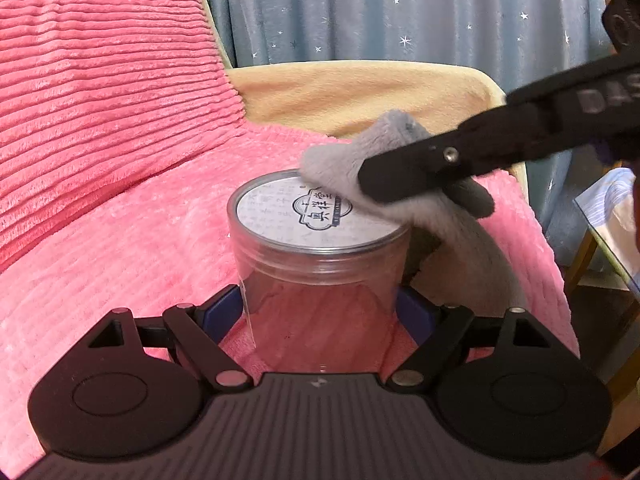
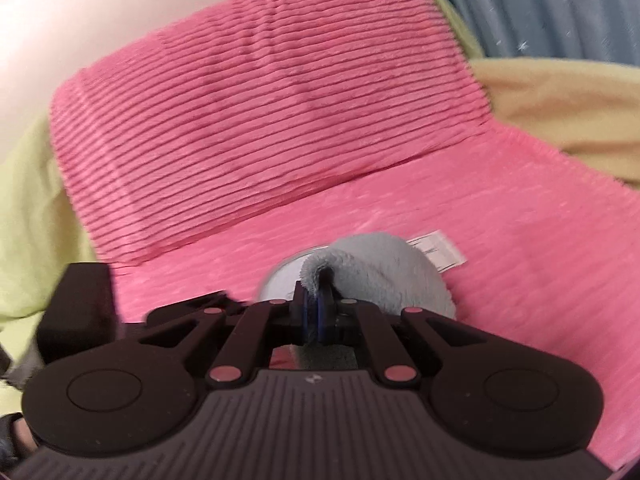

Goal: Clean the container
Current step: 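Hold the jar with the left gripper while the right gripper wipes its lid with the cloth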

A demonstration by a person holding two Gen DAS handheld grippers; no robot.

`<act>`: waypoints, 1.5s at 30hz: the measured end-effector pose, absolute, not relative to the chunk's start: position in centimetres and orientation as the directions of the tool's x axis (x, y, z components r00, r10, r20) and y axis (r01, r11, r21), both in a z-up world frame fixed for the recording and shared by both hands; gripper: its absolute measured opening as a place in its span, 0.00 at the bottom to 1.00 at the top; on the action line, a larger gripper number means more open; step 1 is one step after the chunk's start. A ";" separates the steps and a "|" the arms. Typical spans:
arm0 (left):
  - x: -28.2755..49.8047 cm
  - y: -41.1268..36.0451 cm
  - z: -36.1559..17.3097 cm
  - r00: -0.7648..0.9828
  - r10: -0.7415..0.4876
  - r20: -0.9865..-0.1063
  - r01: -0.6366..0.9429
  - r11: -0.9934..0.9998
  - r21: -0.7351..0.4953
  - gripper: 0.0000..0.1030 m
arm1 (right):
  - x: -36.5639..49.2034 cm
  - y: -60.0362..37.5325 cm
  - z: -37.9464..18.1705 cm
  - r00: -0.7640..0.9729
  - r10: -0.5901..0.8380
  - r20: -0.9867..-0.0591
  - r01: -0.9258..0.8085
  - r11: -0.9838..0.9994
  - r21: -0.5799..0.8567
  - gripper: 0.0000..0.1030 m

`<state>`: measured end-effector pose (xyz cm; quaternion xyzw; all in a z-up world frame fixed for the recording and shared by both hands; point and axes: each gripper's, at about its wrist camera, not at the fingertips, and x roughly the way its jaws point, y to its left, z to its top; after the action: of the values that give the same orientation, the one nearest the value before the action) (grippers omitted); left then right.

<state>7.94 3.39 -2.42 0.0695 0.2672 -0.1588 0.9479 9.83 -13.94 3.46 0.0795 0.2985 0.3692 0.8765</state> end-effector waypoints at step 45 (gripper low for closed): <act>8.6 2.7 -2.3 0.809 -0.235 -0.538 0.329 0.941 0.084 0.81 | 10.8 -12.5 3.0 0.548 0.706 -0.448 -0.569 0.708 0.419 0.02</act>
<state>8.57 2.69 -2.32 0.0870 0.2705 -0.1488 0.9471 10.78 -12.55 2.96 0.1125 0.3041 0.3655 0.8725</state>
